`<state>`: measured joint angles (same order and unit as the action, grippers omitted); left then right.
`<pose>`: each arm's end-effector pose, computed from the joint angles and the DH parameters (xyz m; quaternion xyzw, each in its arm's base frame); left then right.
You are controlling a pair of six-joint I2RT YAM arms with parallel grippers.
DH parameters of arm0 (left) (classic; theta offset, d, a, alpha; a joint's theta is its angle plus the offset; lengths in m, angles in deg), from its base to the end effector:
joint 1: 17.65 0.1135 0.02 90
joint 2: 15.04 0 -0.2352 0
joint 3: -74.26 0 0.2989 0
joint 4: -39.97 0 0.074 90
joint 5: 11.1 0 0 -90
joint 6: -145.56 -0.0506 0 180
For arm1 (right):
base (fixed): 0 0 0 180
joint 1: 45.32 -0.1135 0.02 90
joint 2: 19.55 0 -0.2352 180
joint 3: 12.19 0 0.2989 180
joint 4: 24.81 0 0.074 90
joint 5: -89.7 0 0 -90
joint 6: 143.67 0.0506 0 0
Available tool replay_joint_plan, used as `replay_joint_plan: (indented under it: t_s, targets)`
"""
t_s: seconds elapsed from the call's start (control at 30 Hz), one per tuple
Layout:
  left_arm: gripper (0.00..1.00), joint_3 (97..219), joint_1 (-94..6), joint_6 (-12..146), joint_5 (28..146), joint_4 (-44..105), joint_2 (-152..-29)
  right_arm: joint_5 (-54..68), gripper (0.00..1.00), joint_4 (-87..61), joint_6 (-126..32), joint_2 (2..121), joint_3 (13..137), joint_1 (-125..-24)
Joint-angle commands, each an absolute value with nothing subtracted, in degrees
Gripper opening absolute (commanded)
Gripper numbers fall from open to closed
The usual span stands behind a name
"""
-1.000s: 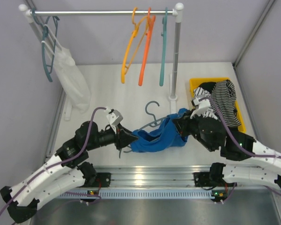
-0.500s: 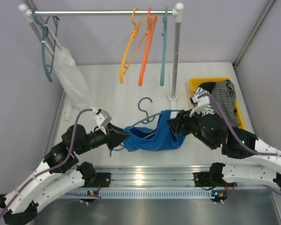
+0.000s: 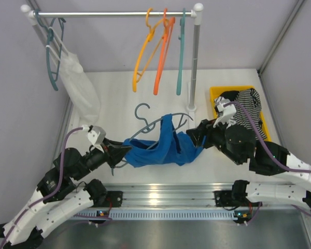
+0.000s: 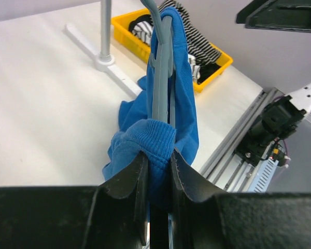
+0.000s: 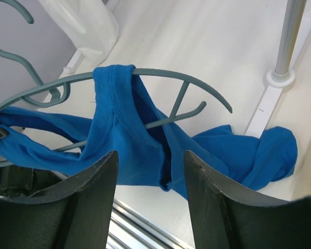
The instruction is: Place the tank top on the hanger
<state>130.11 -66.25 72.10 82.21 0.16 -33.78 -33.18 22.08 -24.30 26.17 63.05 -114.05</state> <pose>0.1036 -0.1220 0.3635 0.2189 0.6896 -0.3890 0.5702 0.1080 0.2016 0.3944 -0.1024 0.7841 0.2795 0.5445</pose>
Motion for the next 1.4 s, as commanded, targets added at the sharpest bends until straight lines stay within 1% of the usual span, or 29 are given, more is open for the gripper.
replay_joint_plan:
  t_s: [0.0,0.17,0.37,0.4,0.53,0.6,0.77,0.8,0.97,1.03,1.13,1.37]
  targets:
    - [0.0,132.86,-66.43,73.58,76.27,-0.96,-33.06,-34.49,0.53,22.1,-25.54,25.89,66.19,-113.61]
    - [0.0,133.56,-66.43,74.02,69.33,-4.57,-29.55,-34.75,0.52,22.28,-25.8,26.42,67.07,-113.61]
    - [0.0,136.36,-66.52,72.27,56.07,-7.82,-26.9,-35.01,0.52,23.16,-26.25,27.65,68.3,-113.7]
    - [0.0,136.37,-66.43,71.83,56.05,-7.91,-26.9,-34.93,0.52,23.16,-26.25,27.82,68.39,-113.7]
    - [0.0,139.09,-66.43,68.14,47.02,-7.65,-29.53,-34.75,0.51,23.16,-26.59,28.17,68.48,-113.61]
    - [0.0,140.06,-66.43,64.38,44.37,-6.16,-30.85,-34.75,0.51,23.25,-26.77,28.35,68.74,-113.53]
    - [0.0,145.51,-66.43,56.1,36.03,0.25,-39.37,-34.31,0.51,23.33,-27.47,28.88,69.7,-113.61]
    - [0.0,146.56,-66.43,51.91,34.88,1.13,-42.17,-34.22,0.5,23.42,-27.74,29.14,69.88,-113.61]
    - [0.0,152.27,-66.43,42.14,31.18,9.3,-47.64,-33.61,0.5,23.42,-28.44,29.76,70.67,-113.61]
    - [0.0,155.69,-66.43,40.28,30.12,9.75,-50.63,-33.35,0.5,23.6,-28.88,30.11,70.94,-113.53]
    - [0.0,160.0,-66.43,38.34,30.64,9.49,-54.49,-33.17,0.5,23.42,-29.32,30.46,71.38,-113.61]
    - [0.0,167.92,-66.43,39.91,34.77,4.13,-61.79,-31.76,0.49,22.55,-30.02,30.81,71.64,-113.61]
